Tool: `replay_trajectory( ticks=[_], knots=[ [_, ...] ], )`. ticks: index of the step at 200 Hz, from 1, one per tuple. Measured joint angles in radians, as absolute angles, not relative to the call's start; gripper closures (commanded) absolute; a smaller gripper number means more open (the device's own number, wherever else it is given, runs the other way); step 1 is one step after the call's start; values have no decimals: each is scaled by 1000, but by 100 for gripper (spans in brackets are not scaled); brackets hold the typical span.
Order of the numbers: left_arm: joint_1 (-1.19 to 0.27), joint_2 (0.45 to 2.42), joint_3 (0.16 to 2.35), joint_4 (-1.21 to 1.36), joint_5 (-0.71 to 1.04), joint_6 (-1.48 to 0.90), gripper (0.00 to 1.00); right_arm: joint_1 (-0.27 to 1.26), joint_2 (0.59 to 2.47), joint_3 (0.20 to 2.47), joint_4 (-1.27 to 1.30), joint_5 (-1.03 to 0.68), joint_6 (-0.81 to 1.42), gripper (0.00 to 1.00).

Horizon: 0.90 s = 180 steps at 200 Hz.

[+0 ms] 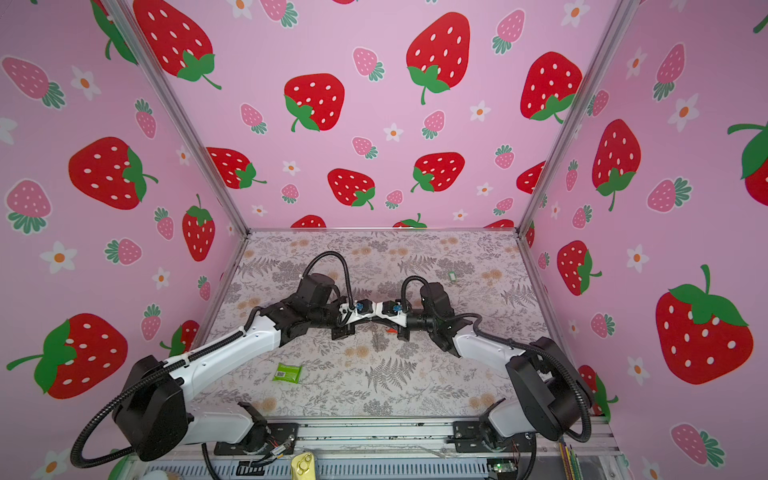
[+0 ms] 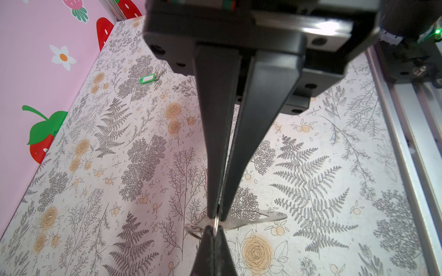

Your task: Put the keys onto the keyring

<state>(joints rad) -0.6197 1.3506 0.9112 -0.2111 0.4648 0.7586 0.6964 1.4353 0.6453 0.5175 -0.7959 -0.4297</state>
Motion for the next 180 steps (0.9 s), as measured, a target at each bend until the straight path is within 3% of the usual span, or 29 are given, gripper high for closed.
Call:
replay_trajectory(
  ticks=[23, 32, 43, 54, 75, 105, 125, 180],
  knots=[
    [-619, 1351, 910, -208, 464, 758, 95, 696, 1439, 641, 532, -796, -424, 100],
    [-617, 1351, 908, -204, 466, 756, 85, 696, 1439, 638, 540, -796, -419, 100],
    [-613, 1351, 904, -189, 477, 748, 65, 696, 1439, 631, 554, -798, -412, 100],
    [-602, 1349, 887, -156, 495, 731, 60, 696, 1439, 620, 572, -799, -403, 100],
    [-556, 1324, 812, -76, 546, 686, 59, 695, 1440, 591, 617, -805, -373, 100],
    [-487, 1282, 693, 47, 621, 619, 67, 691, 1458, 560, 700, -821, -330, 100],
    [-481, 1276, 655, 101, 673, 595, 74, 691, 1477, 550, 756, -824, -299, 100],
    [-477, 1281, 629, 184, 754, 570, 78, 691, 1518, 536, 892, -830, -218, 100]
  ],
)
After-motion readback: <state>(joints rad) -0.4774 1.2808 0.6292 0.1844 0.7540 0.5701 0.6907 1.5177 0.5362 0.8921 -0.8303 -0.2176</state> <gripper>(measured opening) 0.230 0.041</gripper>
